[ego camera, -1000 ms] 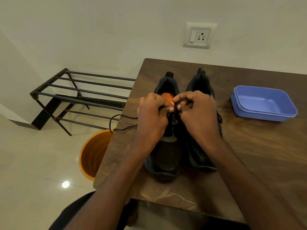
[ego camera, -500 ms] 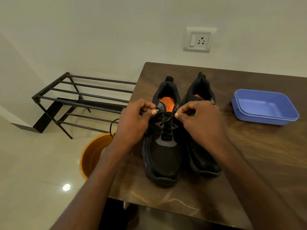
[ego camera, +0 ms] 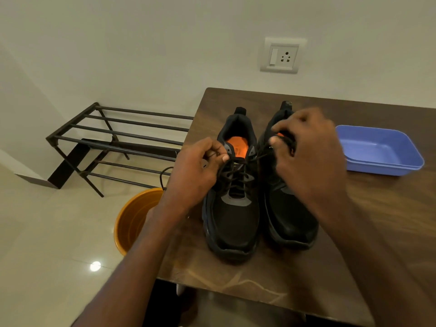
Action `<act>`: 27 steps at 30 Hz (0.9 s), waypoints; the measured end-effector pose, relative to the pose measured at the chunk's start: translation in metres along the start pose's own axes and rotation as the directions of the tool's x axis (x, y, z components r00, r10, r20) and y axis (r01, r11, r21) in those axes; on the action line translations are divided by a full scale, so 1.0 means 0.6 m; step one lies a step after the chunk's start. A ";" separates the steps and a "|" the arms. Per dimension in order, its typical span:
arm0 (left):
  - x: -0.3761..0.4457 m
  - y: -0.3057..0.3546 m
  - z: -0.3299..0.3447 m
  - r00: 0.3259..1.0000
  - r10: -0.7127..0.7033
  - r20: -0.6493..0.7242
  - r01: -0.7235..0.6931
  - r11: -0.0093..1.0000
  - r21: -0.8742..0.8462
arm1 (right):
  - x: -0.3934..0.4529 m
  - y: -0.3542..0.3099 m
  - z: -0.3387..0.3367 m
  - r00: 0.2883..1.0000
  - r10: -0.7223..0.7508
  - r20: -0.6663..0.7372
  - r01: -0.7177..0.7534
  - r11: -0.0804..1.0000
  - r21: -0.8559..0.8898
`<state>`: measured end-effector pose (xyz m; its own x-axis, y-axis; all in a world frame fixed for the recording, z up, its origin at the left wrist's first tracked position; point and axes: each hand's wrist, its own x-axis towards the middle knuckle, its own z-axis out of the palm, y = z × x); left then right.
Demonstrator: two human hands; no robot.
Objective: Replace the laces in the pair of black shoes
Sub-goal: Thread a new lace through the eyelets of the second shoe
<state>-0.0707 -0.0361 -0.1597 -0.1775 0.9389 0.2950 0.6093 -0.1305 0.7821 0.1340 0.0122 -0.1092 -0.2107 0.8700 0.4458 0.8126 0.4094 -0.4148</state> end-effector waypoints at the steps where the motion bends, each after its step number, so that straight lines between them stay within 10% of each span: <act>1: 0.000 0.001 0.001 1.000 0.009 -0.009 -0.009 1.000 -0.012 | -0.002 -0.005 0.011 0.993 -0.033 0.114 0.034 0.999 -0.006; 5: 0.003 0.001 0.003 0.998 0.029 -0.049 -0.028 0.999 0.026 | -0.002 -0.002 0.033 0.956 0.020 0.294 -0.031 0.999 0.035; 11: 0.001 0.001 0.000 1.000 -0.009 -0.023 0.009 1.000 0.003 | 0.019 0.041 -0.020 0.945 0.274 -0.179 -0.283 0.959 -0.030; 17: 0.001 -0.001 -0.001 0.999 0.006 -0.033 -0.005 1.000 0.011 | -0.010 -0.023 0.017 0.990 -0.091 0.109 0.097 0.994 -0.054; 27: 0.002 0.001 0.001 1.000 -0.014 -0.016 0.014 1.000 -0.001 | 0.011 0.018 0.007 0.981 0.039 0.188 -0.035 0.999 -0.026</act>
<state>-0.0702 -0.0346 -0.1594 -0.1984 0.9352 0.2933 0.6063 -0.1180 0.7864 0.1392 0.0236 -0.1142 -0.2771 0.9214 0.2726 0.8335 0.3716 -0.4088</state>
